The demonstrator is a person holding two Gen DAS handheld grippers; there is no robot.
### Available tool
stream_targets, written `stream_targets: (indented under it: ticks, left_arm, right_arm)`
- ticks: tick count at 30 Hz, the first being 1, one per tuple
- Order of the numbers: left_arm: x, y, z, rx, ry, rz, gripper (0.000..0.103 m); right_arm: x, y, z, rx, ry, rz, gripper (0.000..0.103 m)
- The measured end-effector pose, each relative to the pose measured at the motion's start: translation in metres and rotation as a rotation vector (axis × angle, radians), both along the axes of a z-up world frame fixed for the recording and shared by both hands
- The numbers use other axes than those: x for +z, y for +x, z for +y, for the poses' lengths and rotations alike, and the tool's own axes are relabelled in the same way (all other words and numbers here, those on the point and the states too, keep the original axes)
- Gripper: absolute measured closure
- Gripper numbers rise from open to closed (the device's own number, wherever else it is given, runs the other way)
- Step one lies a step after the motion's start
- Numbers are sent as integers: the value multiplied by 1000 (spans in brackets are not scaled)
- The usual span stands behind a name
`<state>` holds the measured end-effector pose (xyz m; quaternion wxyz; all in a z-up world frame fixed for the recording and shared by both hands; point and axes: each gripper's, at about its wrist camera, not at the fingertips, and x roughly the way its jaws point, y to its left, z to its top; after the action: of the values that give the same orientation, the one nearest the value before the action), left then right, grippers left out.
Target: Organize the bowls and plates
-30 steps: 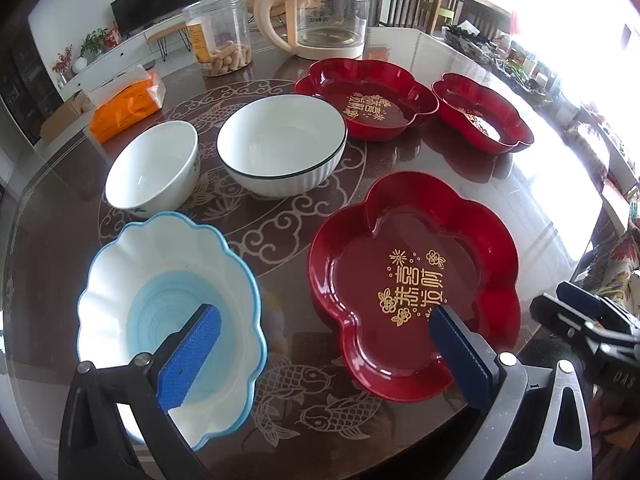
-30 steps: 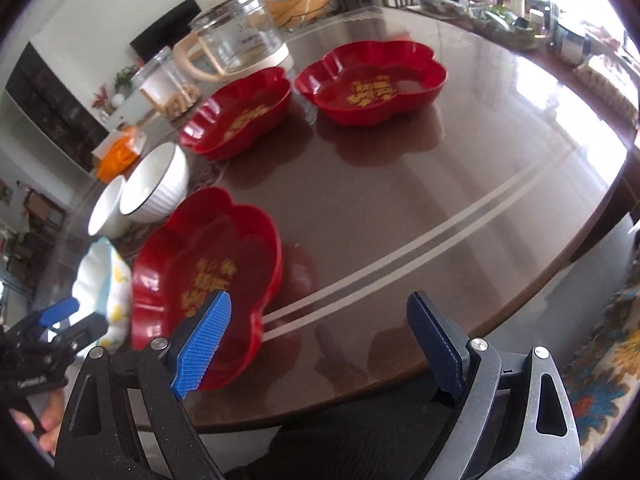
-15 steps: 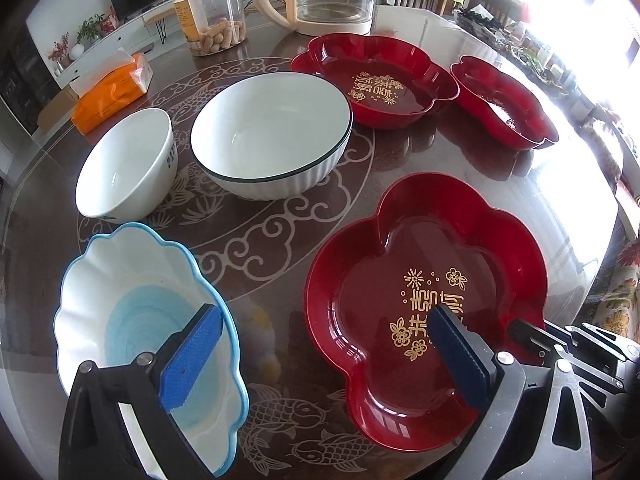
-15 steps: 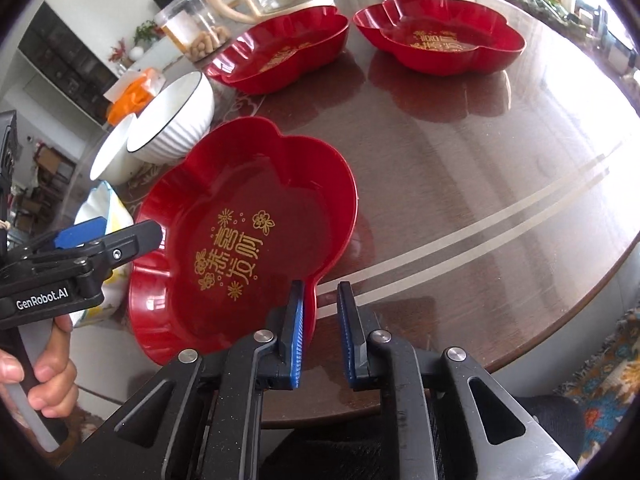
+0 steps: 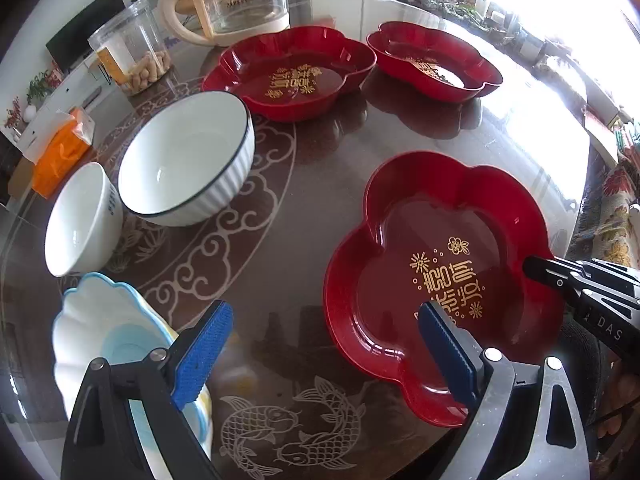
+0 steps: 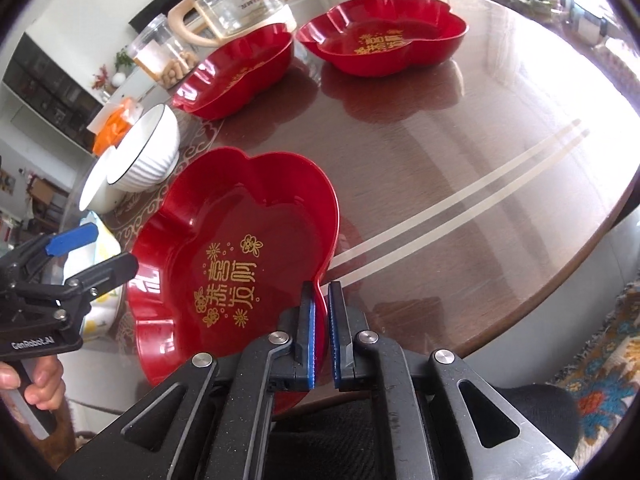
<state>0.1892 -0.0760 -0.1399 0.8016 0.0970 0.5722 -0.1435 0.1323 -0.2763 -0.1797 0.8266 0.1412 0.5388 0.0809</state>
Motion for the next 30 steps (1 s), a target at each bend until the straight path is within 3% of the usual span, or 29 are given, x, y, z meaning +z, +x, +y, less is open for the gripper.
stream_targets:
  ticks: [4,5,6,7,9,14,17,21,25,30]
  left_arm:
    - [-20,1,-11,1,-51,79,14]
    - [-26,2,-12,10,-62,100,37]
    - [-31,3,-12,24,-76,131,52]
    - [-28,2,-13,31,-102,91,64]
    - [-26,5,-12,50,-121,107,75]
    - [4,4,-28,60,-202,57,78]
    - [29,6,-54,32,-246,-2,78]
    - [44,15,-95,-15,-290,-5,78]
    - [29,20,-134,-47,-273,27,78]
    - [1,31,-151,-31,-211,38,78]
  right_arm:
    - [0,-4,-10,-8,-7,4,94]
    - [-2,-5,-11,-5,-5,12,93]
    - [-4,-4,-11,-3,3,20,93]
    - [-6,-4,-12,-2,15,27,93]
    - [-8,-5,-11,10,48,25,92]
    - [11,-12,-29,-37,73,-30,93]
    - [38,-10,-51,-70,42,-91,93]
    - [67,-4,-92,-128,-13,-146,93]
    - [67,6,-125,-168,-74,-122,93]
    - [29,21,-147,-190,-58,-42,92]
